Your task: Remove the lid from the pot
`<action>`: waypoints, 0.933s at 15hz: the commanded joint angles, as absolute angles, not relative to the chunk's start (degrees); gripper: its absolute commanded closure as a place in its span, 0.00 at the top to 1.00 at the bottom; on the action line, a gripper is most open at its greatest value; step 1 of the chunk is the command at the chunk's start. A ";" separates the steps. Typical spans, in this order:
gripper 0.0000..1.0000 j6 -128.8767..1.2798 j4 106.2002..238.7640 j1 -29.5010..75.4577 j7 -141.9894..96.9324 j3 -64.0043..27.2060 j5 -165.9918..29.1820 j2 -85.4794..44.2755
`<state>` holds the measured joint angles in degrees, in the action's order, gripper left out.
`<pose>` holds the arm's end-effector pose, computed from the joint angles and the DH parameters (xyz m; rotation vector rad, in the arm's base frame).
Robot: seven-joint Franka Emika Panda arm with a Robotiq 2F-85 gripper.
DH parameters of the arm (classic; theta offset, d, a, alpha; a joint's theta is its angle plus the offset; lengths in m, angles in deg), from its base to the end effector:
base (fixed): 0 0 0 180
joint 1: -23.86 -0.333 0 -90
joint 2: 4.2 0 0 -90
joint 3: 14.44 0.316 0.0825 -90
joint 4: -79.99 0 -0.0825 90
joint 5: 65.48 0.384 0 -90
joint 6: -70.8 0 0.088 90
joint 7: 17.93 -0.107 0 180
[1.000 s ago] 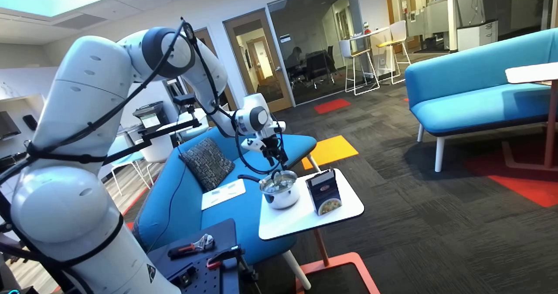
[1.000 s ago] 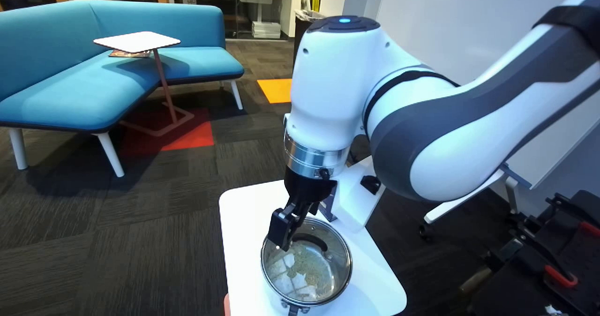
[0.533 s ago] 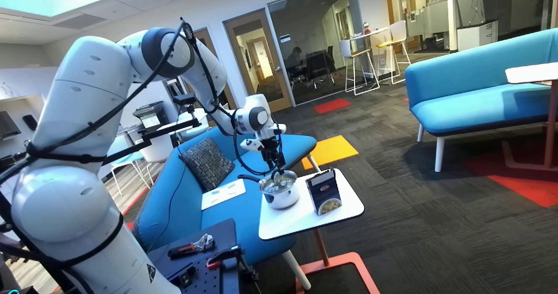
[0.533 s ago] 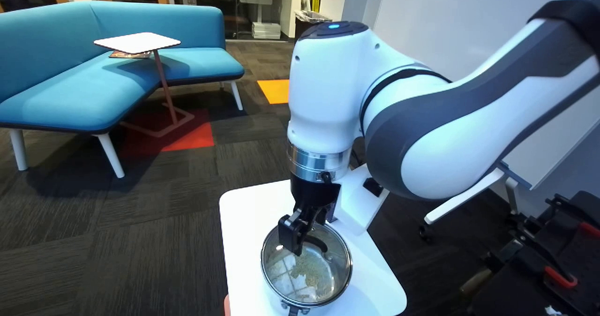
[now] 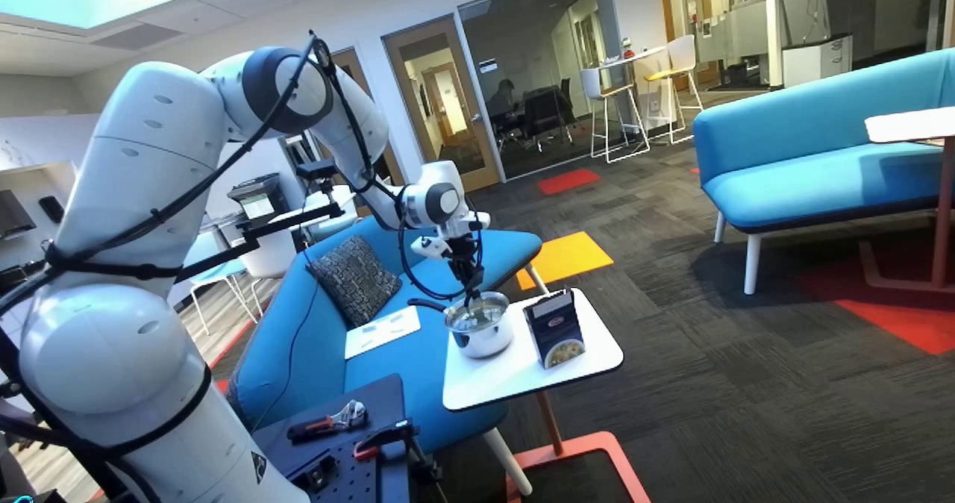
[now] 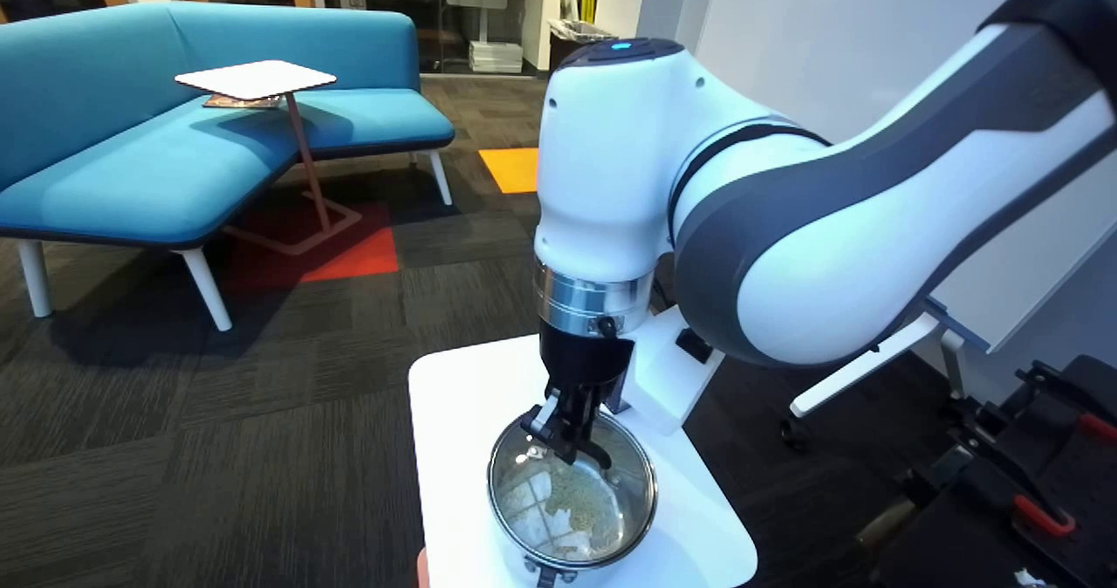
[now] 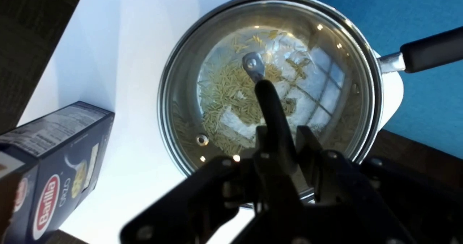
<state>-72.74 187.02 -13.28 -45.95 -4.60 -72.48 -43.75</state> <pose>0.4312 0.4581 0.1433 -3.0725 -0.6139 0.0866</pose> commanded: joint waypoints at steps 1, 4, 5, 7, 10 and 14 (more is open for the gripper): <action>0.00 -70.36 186.71 -12.92 -43.66 -4.40 -70.51 -42.68; 0.04 -69.65 188.04 -13.17 -43.75 -4.54 -70.68 -40.19; 0.04 -69.38 188.43 -13.36 -43.98 -4.72 -70.95 -39.31; 0.04 -68.87 189.62 -13.50 -44.28 -4.88 -71.41 -36.53; 0.04 -68.77 189.99 -13.32 -44.60 -5.14 -72.11 -32.81; 0.04 -72.87 187.57 -13.66 -46.11 -7.24 -75.24 -31.97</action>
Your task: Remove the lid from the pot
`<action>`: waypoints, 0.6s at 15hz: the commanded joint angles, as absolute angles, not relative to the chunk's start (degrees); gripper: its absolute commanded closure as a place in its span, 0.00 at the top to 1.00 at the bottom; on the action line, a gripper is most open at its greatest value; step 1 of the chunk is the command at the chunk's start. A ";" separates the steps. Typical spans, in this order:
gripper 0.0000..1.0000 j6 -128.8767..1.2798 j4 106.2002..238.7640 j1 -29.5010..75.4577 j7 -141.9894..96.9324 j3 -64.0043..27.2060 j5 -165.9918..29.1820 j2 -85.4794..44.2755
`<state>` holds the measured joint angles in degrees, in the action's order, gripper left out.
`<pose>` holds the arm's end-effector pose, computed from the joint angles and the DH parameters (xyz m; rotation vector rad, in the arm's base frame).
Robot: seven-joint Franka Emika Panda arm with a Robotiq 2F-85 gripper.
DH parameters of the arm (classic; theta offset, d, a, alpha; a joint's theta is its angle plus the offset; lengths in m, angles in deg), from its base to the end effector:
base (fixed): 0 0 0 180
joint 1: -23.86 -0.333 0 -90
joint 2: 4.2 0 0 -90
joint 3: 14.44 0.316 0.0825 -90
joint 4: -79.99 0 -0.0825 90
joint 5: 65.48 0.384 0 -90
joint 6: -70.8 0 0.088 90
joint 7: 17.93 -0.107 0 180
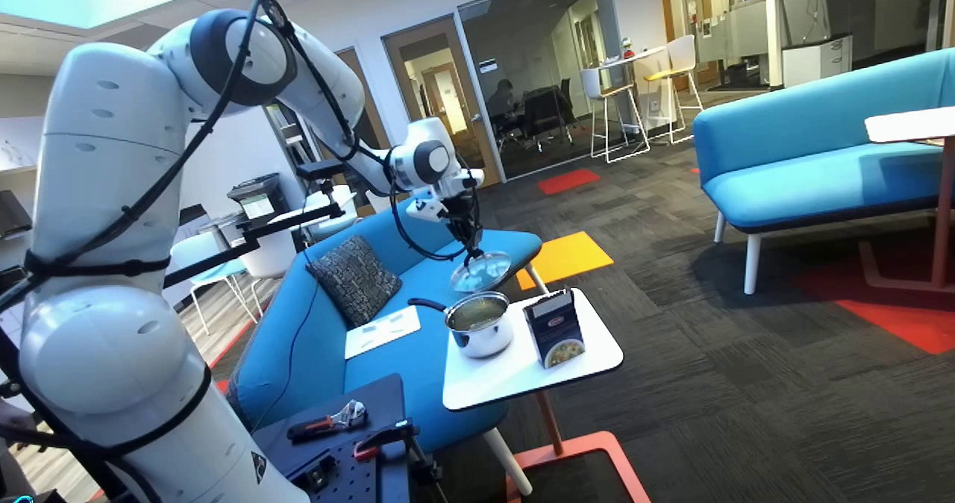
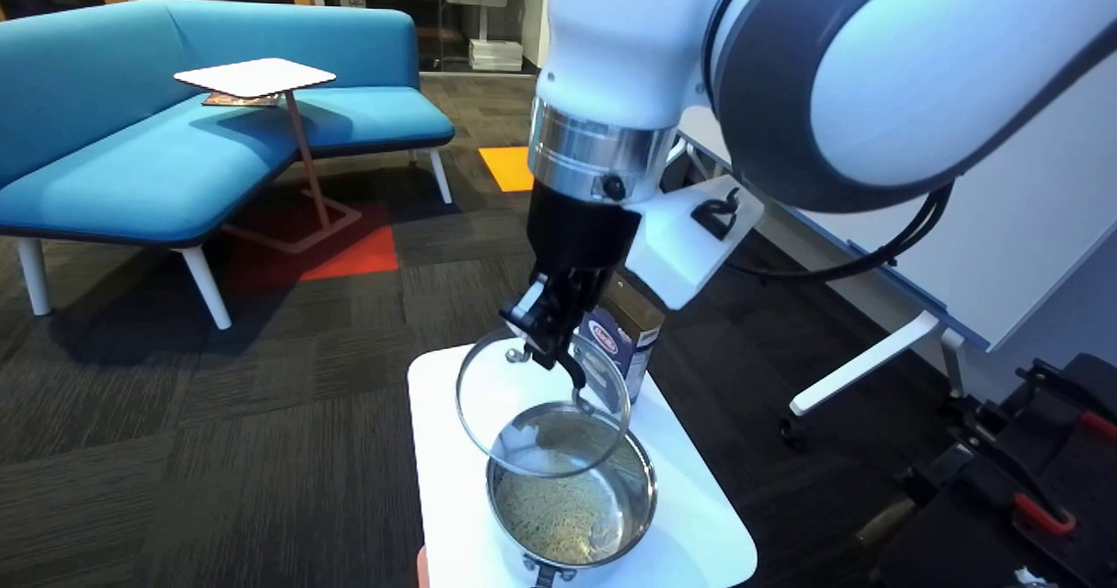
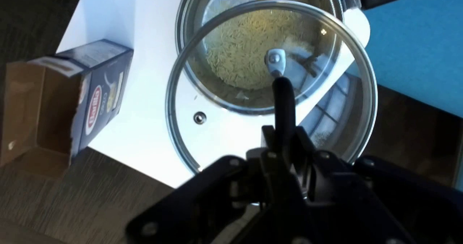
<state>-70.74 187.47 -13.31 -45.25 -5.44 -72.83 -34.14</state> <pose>0.4515 0.4617 0.2421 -3.0341 -0.6191 -0.1062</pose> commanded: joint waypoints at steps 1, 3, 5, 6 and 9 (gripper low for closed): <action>0.04 -74.66 186.73 -13.96 -46.74 -8.23 -76.97 -32.46; 0.04 -77.59 184.23 -14.85 -48.44 -10.77 -80.57 -34.52; 0.04 -79.64 181.31 -16.17 -52.30 -14.00 -83.44 -37.12; 0.04 -80.90 179.59 -17.09 -55.26 -15.93 -84.48 -38.91; 0.04 -80.75 173.98 -19.05 -61.07 -19.72 -85.30 -44.38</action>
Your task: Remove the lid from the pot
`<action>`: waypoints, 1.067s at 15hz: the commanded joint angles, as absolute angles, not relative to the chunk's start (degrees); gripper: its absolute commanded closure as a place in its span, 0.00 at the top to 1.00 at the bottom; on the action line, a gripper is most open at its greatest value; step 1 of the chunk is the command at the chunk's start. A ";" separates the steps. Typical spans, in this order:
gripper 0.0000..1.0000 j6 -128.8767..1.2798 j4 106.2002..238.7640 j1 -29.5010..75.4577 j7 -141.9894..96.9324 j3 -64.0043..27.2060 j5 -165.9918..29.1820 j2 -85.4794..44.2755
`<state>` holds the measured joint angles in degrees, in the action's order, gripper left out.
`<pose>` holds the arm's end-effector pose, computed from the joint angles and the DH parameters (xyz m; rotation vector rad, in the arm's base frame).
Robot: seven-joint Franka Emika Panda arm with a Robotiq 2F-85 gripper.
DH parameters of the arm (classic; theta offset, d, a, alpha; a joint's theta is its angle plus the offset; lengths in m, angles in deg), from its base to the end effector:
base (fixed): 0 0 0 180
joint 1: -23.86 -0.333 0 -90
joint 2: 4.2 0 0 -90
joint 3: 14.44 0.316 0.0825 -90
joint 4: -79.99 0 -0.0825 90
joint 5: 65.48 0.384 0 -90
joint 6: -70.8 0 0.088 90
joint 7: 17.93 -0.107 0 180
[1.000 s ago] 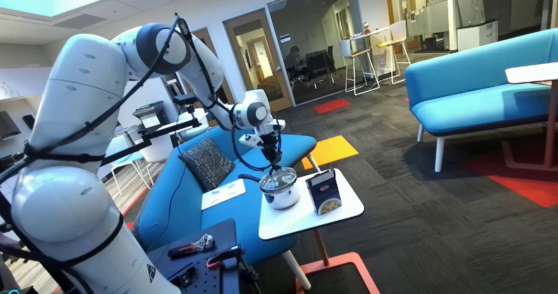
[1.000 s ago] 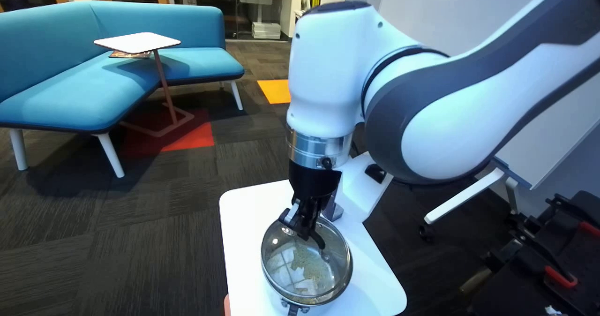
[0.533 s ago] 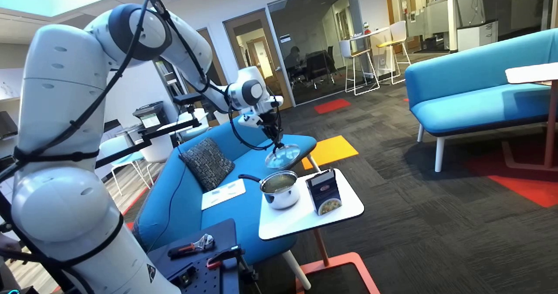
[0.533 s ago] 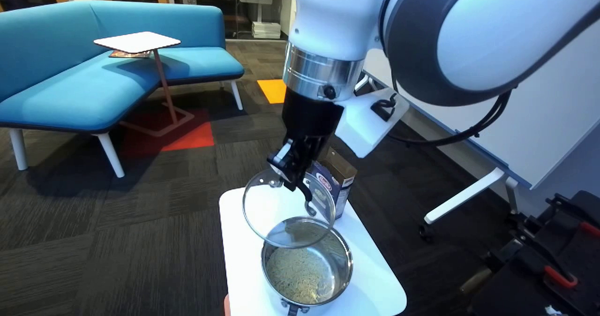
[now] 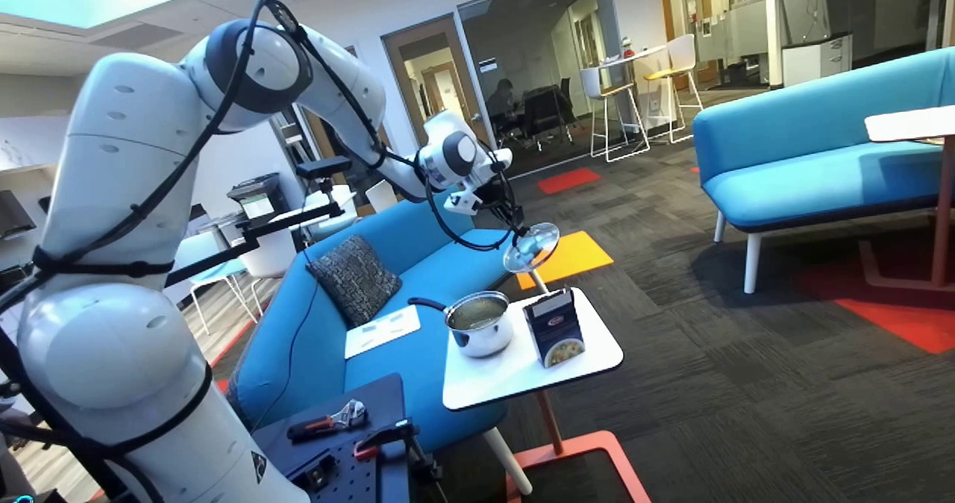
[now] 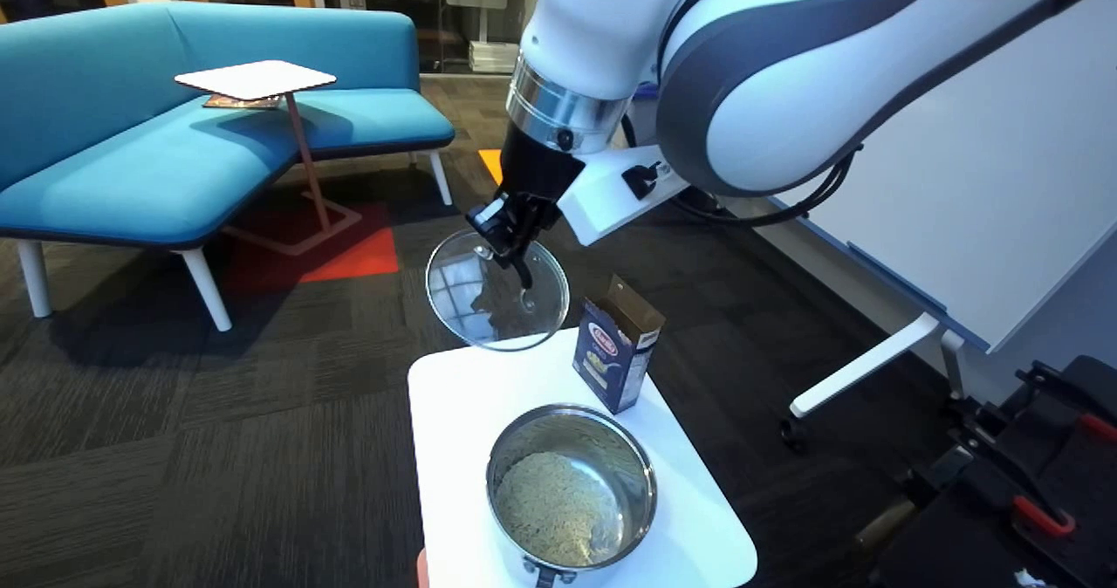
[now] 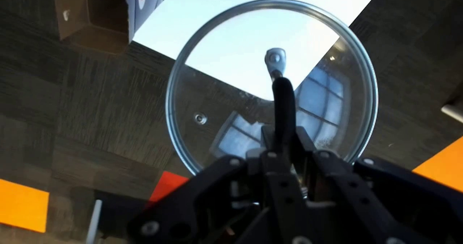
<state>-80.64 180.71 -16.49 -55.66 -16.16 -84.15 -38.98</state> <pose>0.5316 0.4384 0.2498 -3.0590 -0.4449 -0.5385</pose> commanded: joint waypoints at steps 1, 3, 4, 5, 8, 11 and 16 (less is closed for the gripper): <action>0.04 -80.04 172.18 -19.39 -62.14 -20.29 -84.80 -46.12; 0.04 -78.60 168.76 -20.20 -63.92 -21.22 -84.03 -49.63; 0.04 -77.97 167.33 -20.40 -64.41 -21.40 -83.61 -51.16; 0.04 -77.40 165.86 -20.69 -65.08 -21.71 -83.32 -52.80; 0.04 -74.97 161.72 -20.08 -65.40 -20.98 -81.56 -57.16; 0.04 -71.85 157.91 -18.99 -64.33 -19.80 -78.72 -60.89; 0.04 -67.85 152.56 -17.24 -62.78 -17.41 -74.84 -65.52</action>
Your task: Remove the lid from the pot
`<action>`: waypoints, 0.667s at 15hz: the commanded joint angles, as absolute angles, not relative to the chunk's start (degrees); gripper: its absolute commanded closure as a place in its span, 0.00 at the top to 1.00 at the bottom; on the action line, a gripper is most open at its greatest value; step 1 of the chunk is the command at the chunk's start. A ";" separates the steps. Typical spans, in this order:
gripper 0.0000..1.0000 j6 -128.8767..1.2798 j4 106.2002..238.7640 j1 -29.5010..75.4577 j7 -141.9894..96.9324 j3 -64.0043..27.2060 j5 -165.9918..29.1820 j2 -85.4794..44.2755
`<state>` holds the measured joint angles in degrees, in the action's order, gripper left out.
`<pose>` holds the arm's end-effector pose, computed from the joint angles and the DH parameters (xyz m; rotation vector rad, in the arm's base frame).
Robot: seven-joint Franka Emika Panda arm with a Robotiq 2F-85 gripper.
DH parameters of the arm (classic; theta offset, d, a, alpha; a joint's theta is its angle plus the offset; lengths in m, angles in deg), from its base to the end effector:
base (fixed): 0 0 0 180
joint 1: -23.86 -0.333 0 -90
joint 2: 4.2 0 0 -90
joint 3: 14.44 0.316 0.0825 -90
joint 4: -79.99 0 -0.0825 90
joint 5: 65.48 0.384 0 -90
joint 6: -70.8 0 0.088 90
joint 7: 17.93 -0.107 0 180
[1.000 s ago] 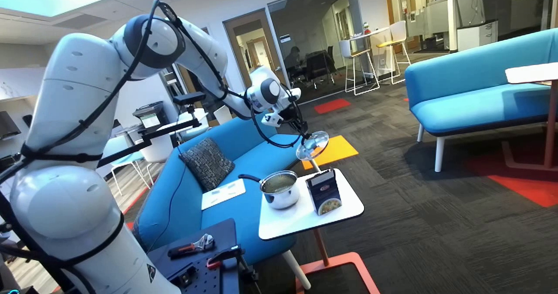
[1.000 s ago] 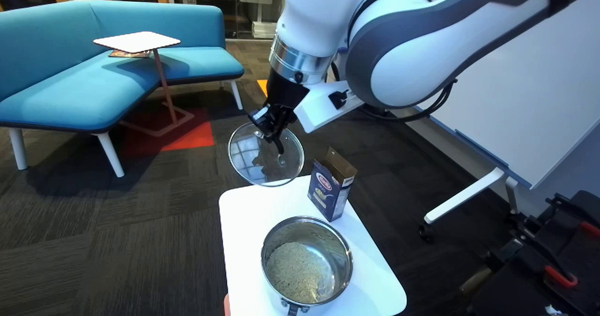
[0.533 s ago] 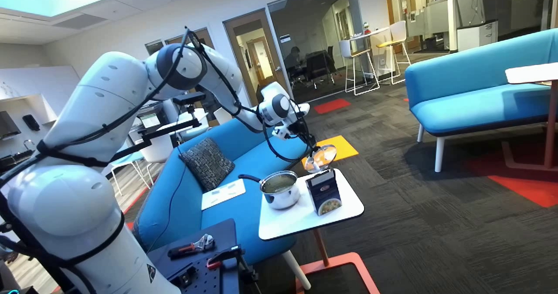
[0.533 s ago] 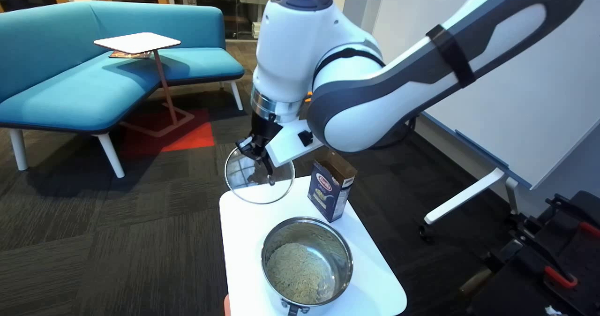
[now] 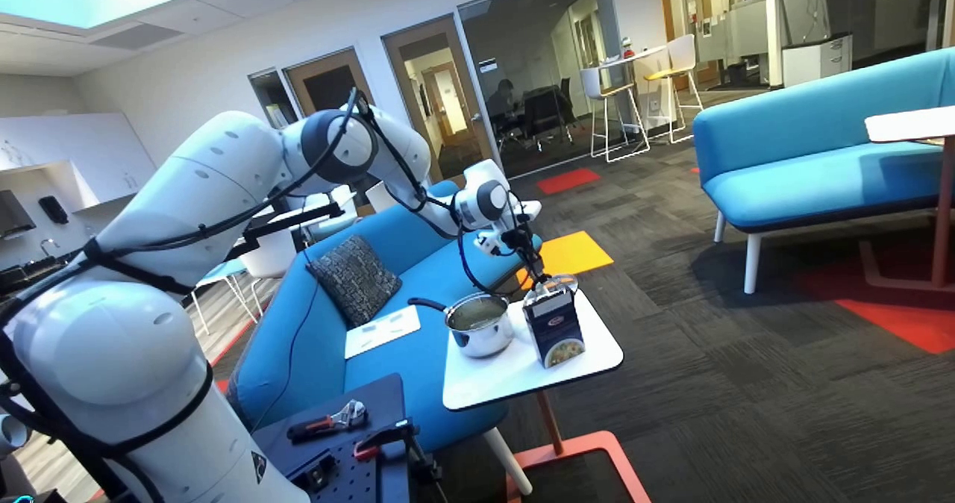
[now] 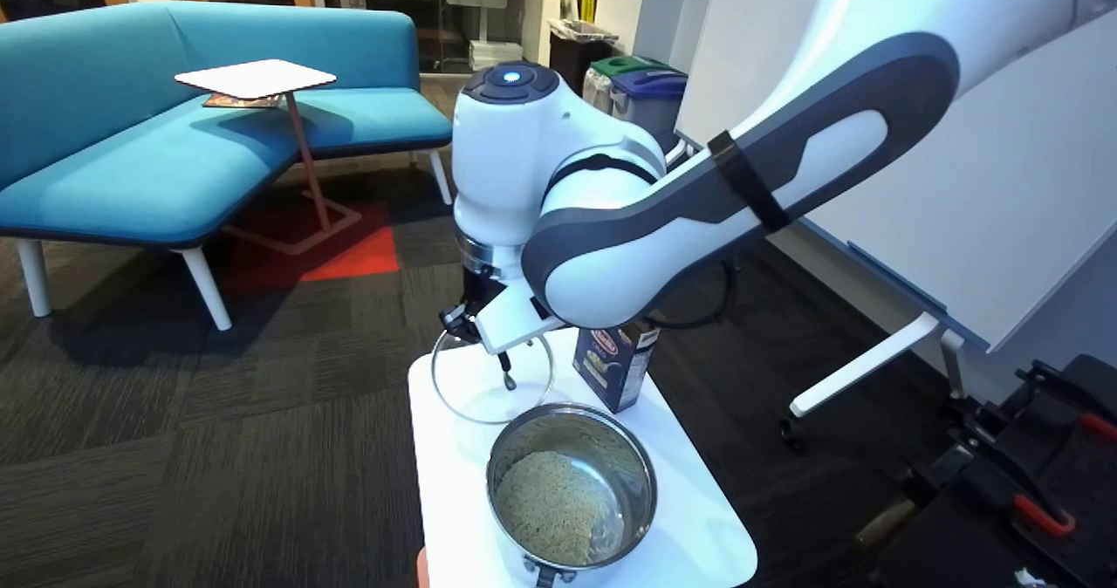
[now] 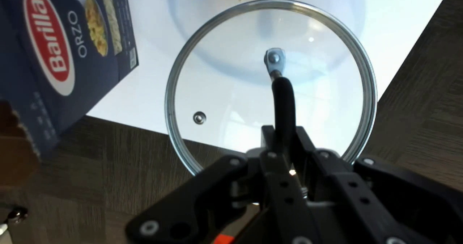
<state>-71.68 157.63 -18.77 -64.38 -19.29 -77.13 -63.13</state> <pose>0.5727 0.4625 0.1075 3.0427 0.0741 0.3238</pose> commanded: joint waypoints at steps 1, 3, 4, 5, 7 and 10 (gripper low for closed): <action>0.04 -67.33 151.63 -16.94 -62.57 -16.90 -74.21 -66.29; 0.04 -66.78 149.83 -16.03 -62.00 -15.58 -72.90 -67.87; 0.04 -66.42 149.34 -15.46 -61.72 -14.99 -72.32 -68.32; 0.04 -66.13 148.65 -14.89 -61.48 -14.33 -71.66 -68.89; 0.04 -65.58 147.42 -13.84 -60.61 -13.36 -70.35 -69.97; 0.04 -64.37 145.23 -12.58 -59.86 -12.56 -68.82 -71.65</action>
<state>-67.70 149.50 -14.21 -61.91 -13.93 -70.88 -69.92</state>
